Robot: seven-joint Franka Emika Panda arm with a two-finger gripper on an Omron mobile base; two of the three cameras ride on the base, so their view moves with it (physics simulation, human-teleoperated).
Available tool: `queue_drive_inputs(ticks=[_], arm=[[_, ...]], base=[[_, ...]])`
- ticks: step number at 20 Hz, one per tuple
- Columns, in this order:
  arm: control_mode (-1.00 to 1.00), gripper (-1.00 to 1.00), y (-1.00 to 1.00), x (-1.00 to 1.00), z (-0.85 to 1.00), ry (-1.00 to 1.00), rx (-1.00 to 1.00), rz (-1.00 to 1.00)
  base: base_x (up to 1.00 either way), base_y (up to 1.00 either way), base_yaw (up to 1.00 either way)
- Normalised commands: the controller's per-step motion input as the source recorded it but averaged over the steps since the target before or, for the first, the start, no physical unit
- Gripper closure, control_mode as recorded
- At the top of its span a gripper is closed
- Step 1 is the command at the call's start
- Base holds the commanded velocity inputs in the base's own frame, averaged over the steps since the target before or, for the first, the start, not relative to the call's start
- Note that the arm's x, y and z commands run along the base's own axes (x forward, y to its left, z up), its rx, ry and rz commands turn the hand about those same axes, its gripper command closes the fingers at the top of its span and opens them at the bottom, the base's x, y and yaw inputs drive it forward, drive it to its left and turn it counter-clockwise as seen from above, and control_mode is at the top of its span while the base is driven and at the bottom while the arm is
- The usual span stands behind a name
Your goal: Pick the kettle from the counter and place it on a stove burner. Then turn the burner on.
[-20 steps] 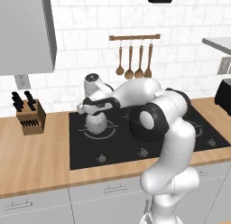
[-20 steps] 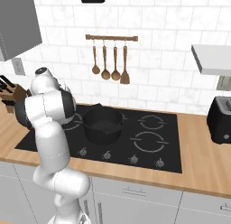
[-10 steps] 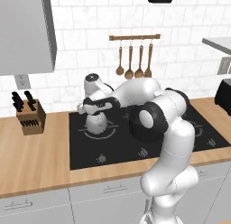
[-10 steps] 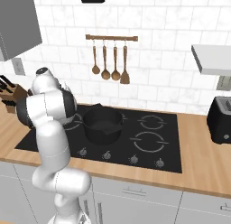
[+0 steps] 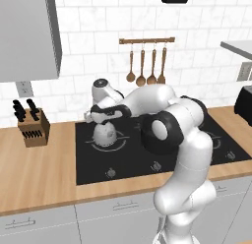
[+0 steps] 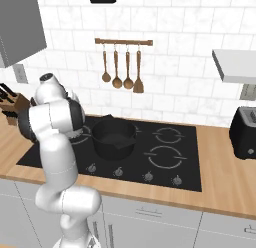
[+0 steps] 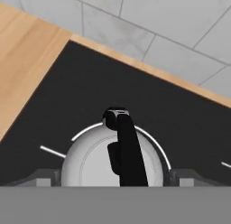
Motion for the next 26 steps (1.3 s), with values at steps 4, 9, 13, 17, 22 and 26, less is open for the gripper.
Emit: queue_drive_inputs(ticks=[4, 9, 13, 17, 22, 26], arm=[[-1.0, -1.0, 0.0, -0.45, 0.52, -0.13, 0.01, -0.02], [-1.0, -1.0, 0.0, -1.0, 0.05, -0.2, 0.02, -0.12], [-1.0, -1.0, 0.0, -1.0, 0.0, -0.21, 0.01, -0.21], [-1.0, -1.0, 0.22, -1.0, -0.54, 0.03, 0.0, -0.25], [-1.0, -1.0, 0.22, -0.74, -0.94, 0.31, 0.1, -0.3], [-1.0, -1.0, 0.0, 0.17, -0.67, 0.51, 0.21, -0.18]], base=[[0.0, 0.0, 0.0], [0.0, 0.0, 0.0], [0.0, 0.0, 0.0], [0.0, 0.0, 0.0], [0.0, 0.0, 0.0], [0.0, 0.0, 0.0]])
